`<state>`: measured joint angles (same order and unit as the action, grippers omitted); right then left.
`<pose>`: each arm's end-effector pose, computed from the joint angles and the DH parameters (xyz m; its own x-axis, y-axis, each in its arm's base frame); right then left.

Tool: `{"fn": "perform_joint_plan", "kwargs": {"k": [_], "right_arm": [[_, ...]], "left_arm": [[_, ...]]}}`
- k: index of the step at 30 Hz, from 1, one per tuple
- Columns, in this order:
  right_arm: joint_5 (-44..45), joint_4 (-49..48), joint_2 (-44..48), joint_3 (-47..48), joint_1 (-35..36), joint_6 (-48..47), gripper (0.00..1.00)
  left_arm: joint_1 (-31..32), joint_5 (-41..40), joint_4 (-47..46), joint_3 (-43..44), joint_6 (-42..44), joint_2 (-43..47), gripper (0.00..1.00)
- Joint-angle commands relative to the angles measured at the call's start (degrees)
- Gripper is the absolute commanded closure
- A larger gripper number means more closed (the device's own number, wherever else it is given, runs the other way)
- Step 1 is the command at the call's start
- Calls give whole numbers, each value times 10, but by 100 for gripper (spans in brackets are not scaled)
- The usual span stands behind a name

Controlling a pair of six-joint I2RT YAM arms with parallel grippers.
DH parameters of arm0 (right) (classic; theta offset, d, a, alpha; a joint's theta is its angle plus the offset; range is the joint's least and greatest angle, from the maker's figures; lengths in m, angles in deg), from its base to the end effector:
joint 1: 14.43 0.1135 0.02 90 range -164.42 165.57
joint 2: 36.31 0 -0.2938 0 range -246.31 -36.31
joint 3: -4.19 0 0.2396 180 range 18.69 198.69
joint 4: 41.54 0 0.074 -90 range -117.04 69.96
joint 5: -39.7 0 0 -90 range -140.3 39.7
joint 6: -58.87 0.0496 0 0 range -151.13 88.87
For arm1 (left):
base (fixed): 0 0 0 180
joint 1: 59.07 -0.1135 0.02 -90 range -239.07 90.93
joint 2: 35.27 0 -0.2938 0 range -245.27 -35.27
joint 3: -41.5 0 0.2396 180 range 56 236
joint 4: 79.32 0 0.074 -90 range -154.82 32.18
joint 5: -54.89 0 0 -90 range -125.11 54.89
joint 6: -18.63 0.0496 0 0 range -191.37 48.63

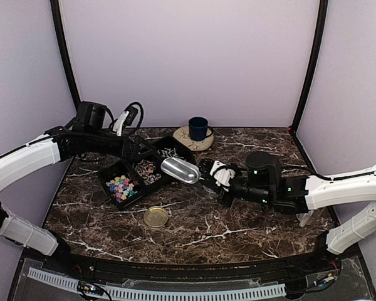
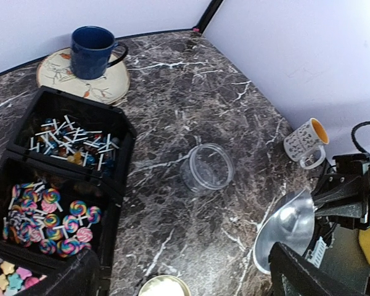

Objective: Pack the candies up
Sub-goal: Pass from the left arm to the right

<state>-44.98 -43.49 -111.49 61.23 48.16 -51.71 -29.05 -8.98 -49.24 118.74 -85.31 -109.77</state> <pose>0.1381 0.2562 0.2885 0.1761 -0.4206 -0.8900 -0.8342 0.4161 -0.3618 0.2368 -0.1621 0.3536 -0.5758 0.0829 -0.8134 0.6689 0.6199 -0.4103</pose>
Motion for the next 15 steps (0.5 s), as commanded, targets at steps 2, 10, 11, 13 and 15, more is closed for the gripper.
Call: {"fn": "perform_joint_plan", "kwargs": {"k": [2, 10, 11, 13, 15], "right_arm": [[67, -16, 17, -11, -10, 31, 100], [134, -5, 25, -8, -28, 61, 100], [139, -3, 28, -9, -30, 63, 100], [142, -3, 35, -11, -33, 64, 100], [141, -9, 41, -15, -35, 65, 100]], "left_arm": [[-34, -88, 76, 34, 72, -10, 1], [-73, -256, 139, 75, 125, -70, 1], [-77, -264, 148, 78, 127, -76, 1], [-85, -273, 167, 87, 133, -84, 1], [-95, -281, 201, 104, 140, -95, 1]]}}
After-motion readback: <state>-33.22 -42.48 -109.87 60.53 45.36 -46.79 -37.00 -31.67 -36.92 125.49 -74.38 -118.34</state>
